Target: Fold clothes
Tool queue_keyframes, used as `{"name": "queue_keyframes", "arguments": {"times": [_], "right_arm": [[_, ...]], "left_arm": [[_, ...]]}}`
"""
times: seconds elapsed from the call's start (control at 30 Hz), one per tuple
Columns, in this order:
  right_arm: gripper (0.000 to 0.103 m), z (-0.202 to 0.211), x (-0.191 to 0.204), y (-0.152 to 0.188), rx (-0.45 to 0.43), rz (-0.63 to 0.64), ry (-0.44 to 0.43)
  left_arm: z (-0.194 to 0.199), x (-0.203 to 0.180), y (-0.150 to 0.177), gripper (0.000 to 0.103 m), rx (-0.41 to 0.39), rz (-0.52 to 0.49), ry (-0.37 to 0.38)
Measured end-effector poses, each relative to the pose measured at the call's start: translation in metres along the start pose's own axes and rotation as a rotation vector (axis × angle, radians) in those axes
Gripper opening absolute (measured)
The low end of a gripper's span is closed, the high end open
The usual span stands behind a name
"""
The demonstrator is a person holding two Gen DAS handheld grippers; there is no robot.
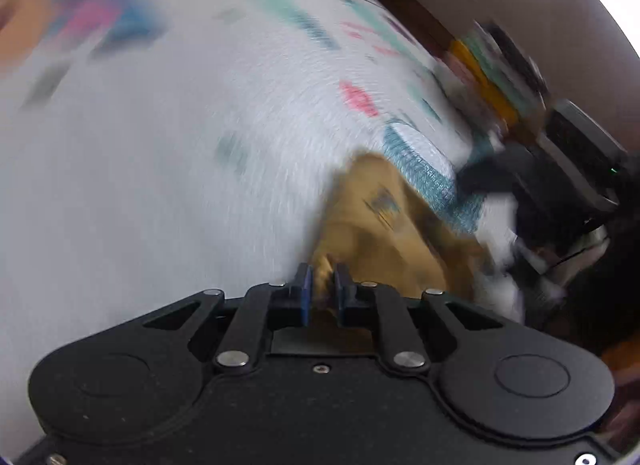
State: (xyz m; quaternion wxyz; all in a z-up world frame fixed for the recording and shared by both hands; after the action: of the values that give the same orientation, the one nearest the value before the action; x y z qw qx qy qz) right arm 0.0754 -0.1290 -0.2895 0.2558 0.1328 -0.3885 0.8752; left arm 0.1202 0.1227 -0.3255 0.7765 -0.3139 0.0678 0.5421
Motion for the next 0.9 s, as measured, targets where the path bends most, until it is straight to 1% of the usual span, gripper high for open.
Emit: {"name": "queue_keyframes", "arguments": {"times": [0.03,0.1,0.13,0.17,0.2,0.23,0.27,0.3,0.37,0.43,0.5,0.53,0.57,0.6,0.63,0.67,0.7,0.73,0.77,0.8,0.83,0.87,0.9], "right_arm": [[0.06,0.002,-0.012,-0.011,0.003,0.013,0.028],[0.061,0.012,-0.031,-0.032,-0.03,0.019,0.09],[0.065,0.021,-0.037,-0.039,-0.061,-0.004,0.094],[0.068,0.03,-0.042,-0.042,-0.092,-0.043,0.101],[0.072,0.037,-0.044,-0.038,-0.114,-0.092,0.112],[0.072,0.044,-0.046,-0.035,-0.135,-0.141,0.123],[0.072,0.05,-0.047,-0.03,-0.153,-0.199,0.125],[0.072,0.051,-0.046,-0.019,-0.164,-0.28,0.106],[0.072,0.052,-0.044,0.003,-0.189,-0.448,0.058],[0.073,0.046,-0.039,0.027,-0.22,-0.627,-0.014],[0.073,0.033,-0.031,0.042,-0.23,-0.728,-0.055],[0.075,0.028,-0.028,0.045,-0.234,-0.743,-0.063],[0.076,0.025,-0.025,0.046,-0.245,-0.732,-0.063],[0.076,0.023,-0.023,0.043,-0.251,-0.706,-0.066],[0.069,0.021,-0.023,0.04,-0.244,-0.687,-0.07],[0.06,0.018,-0.024,0.037,-0.238,-0.67,-0.068],[0.049,0.017,-0.026,0.034,-0.227,-0.655,-0.066],[0.044,0.015,-0.027,0.032,-0.218,-0.64,-0.062],[0.043,0.015,-0.026,0.031,-0.211,-0.621,-0.052],[0.038,0.015,-0.025,0.03,-0.204,-0.602,-0.043],[0.037,0.014,-0.024,0.029,-0.198,-0.583,-0.033],[0.037,0.014,-0.024,0.029,-0.194,-0.571,-0.027],[0.036,0.016,-0.024,0.031,-0.199,-0.576,-0.027]], "left_arm": [[0.004,-0.003,0.019,0.011,0.019,0.047,0.007],[0.017,-0.007,0.042,0.012,0.046,0.086,0.012],[0.024,-0.005,0.046,0.023,0.041,0.113,0.013],[0.03,-0.001,0.044,0.048,0.017,0.147,0.011],[0.035,0.005,0.041,0.057,-0.017,0.187,0.009],[0.039,0.012,0.037,0.06,-0.053,0.23,0.008],[0.04,0.017,0.033,0.06,-0.076,0.268,0.014],[0.038,0.021,0.029,0.06,-0.083,0.288,0.023],[0.028,0.024,0.024,0.06,-0.069,0.285,0.034],[0.021,0.023,0.02,0.059,-0.064,0.289,0.052],[0.019,0.021,0.018,0.058,-0.067,0.31,0.053],[0.019,0.02,0.018,0.058,-0.07,0.32,0.052],[0.019,0.019,0.02,0.056,-0.071,0.336,0.06],[0.016,0.017,0.024,0.049,-0.053,0.369,0.101],[0.01,0.01,0.028,0.046,-0.032,0.396,0.128],[0.004,0.003,0.031,0.041,-0.018,0.4,0.134],[0.0,0.0,0.037,0.038,-0.013,0.408,0.138],[-0.002,0.002,0.041,0.036,-0.016,0.446,0.155],[-0.002,0.009,0.045,0.035,-0.026,0.509,0.179],[-0.001,0.016,0.049,0.035,-0.044,0.573,0.215],[0.001,0.022,0.052,0.035,-0.059,0.629,0.265],[0.001,0.026,0.055,0.035,-0.068,0.673,0.309],[-0.001,0.027,0.057,0.035,-0.07,0.698,0.328]]}}
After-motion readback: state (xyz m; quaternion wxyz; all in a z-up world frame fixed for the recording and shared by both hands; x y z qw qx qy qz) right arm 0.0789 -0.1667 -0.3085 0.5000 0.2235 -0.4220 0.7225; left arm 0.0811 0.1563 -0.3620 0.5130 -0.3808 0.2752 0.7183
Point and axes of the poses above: each gripper's, at about its wrist camera, not at the fingertips, and z roughly against the way its jaws point, x to its left, y to its underside, the point moved 4 cm from there along -z, roughly the way its jaws point, and after that the axes turned 13 degrees about -y, right-handed, at the moved point
